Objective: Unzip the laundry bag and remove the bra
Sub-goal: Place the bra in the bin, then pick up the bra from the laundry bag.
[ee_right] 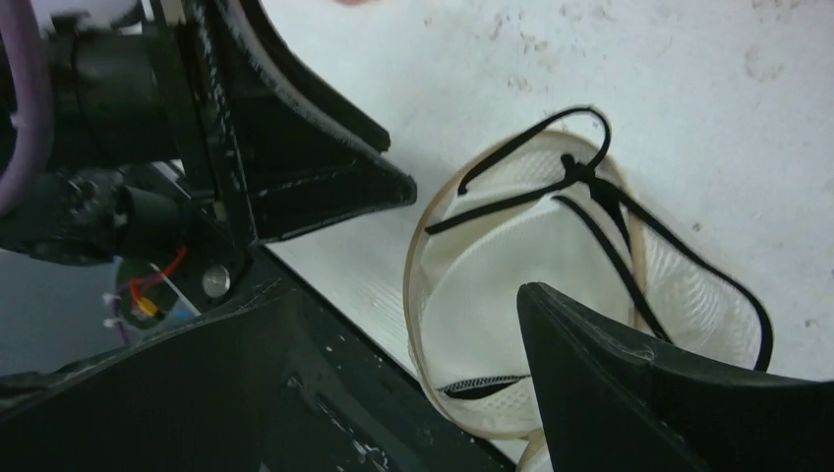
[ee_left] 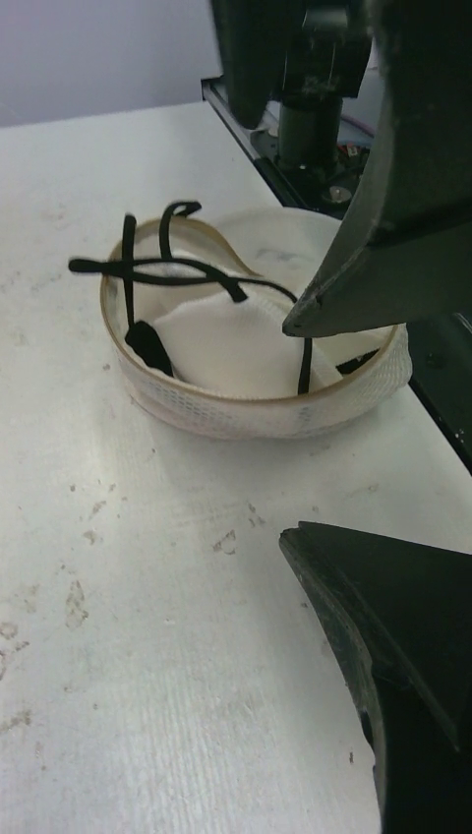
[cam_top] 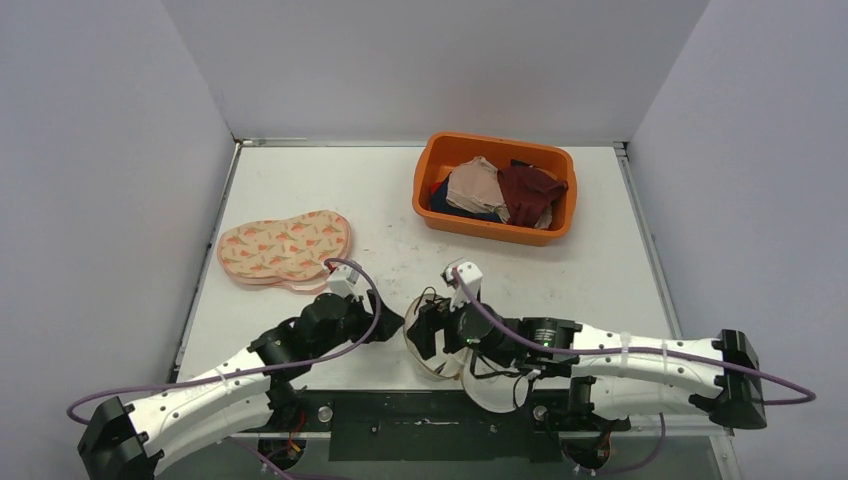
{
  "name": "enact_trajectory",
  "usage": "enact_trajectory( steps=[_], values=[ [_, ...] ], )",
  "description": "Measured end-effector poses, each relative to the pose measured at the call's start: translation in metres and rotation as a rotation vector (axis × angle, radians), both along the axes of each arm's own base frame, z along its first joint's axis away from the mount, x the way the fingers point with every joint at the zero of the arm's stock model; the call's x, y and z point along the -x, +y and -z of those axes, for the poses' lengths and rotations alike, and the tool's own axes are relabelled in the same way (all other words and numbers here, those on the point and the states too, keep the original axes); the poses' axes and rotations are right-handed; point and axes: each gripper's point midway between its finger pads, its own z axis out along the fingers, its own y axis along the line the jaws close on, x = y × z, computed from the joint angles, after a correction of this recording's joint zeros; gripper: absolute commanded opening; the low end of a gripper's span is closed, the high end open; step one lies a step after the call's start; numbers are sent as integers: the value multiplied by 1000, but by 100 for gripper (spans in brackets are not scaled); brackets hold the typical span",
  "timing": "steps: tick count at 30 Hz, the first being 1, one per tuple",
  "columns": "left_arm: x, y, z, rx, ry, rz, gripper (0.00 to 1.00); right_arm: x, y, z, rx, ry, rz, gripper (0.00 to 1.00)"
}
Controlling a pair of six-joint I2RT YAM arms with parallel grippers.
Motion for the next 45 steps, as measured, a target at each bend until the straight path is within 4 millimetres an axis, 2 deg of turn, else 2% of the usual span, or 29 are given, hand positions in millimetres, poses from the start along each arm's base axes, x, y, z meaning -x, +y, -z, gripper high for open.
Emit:
enact_trajectory(
  steps=[3, 5, 8, 12, 15, 21, 26, 36, 41, 45],
  values=[
    [-2, 1, 17, -44, 29, -8, 64, 18, 8, 24, 81, 4, -4, 84],
    [-3, 1, 23, -57, 36, -12, 62, 17, 7, 28, 95, 0, 29, 84],
    [-7, -3, 24, -53, 29, -16, 57, 10, 4, 26, 80, -9, 89, 84],
    [-15, -11, 25, -41, 13, -16, 39, 3, 0, 26, 68, -5, 152, 84],
    [-19, -18, 32, -48, 20, -7, 29, 0, -3, 28, 56, 7, 199, 84],
    [-18, -26, 47, -47, 43, 20, 12, -6, -4, 27, 14, 31, 269, 83],
    [-12, -32, 44, 21, 29, 50, 1, -12, -3, 30, -3, 51, 305, 82],
    [5, -53, 2, 188, -53, 132, 0, -10, -5, 53, 38, 96, 314, 79],
    [12, -59, -2, 199, -60, 156, 0, -7, -8, 61, 48, 120, 319, 78],
    [15, -61, -1, 198, -61, 164, 0, -4, -9, 69, 60, 140, 321, 70]
  ],
)
